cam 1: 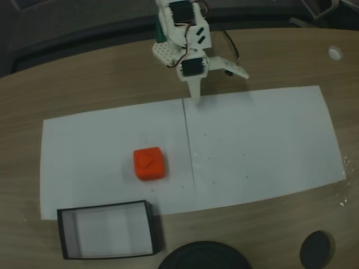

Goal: Grab a orange square and put it in the box.

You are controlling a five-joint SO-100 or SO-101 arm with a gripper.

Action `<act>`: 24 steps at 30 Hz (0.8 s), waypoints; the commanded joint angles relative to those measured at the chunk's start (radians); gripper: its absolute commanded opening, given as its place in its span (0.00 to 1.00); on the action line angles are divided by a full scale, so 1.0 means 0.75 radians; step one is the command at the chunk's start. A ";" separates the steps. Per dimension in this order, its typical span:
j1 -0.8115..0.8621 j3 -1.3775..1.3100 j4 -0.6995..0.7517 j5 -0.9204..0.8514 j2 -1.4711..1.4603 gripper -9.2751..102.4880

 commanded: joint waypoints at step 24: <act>-0.227 -0.049 -0.084 0.000 0.031 0.08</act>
